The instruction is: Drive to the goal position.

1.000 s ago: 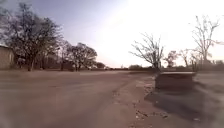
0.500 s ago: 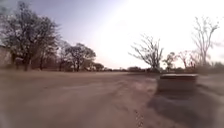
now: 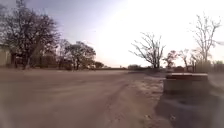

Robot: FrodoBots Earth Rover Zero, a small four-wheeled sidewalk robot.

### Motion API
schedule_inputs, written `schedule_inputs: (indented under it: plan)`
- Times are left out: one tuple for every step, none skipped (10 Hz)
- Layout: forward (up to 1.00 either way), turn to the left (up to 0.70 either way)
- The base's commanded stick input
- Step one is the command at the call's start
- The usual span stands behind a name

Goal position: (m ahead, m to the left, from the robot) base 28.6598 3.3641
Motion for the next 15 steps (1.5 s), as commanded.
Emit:
schedule_inputs:
  plan:
    - [0.69,0.00]
    - [0.69,0.00]
    - [0.69,0.00]
    - [0.70,0.00]
    - [0.69,0.00]
    - [0.69,0.00]
    - [0.69,0.00]
    - [0.69,0.00]
    - [0.69,0.00]
    - [0.69,0.00]
    - [0.69,0.00]
    - [0.69,0.00]
    - [0.69,0.00]
    - [0.69,0.00]
    - [0.69,0.00]
